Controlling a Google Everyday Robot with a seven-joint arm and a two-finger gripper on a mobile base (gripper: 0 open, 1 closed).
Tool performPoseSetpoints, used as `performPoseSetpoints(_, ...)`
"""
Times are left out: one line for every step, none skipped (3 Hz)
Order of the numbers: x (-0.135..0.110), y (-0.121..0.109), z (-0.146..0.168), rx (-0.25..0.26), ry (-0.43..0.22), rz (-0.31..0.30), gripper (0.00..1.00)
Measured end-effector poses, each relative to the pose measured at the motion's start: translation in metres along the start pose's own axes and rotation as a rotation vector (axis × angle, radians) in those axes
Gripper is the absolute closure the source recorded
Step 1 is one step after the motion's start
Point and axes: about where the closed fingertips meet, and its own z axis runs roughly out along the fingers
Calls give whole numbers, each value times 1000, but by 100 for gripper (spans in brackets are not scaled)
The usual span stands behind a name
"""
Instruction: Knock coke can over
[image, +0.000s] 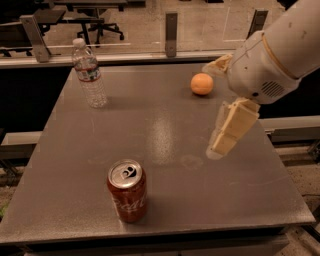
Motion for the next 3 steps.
performPoseSetpoints(-32,23,29,-77,-97,-91,0)
performPoseSetpoints(-51,42,49,-138,-166,-152,0)
performPoseSetpoints(-75,69,73,-224,-230,-205,0)
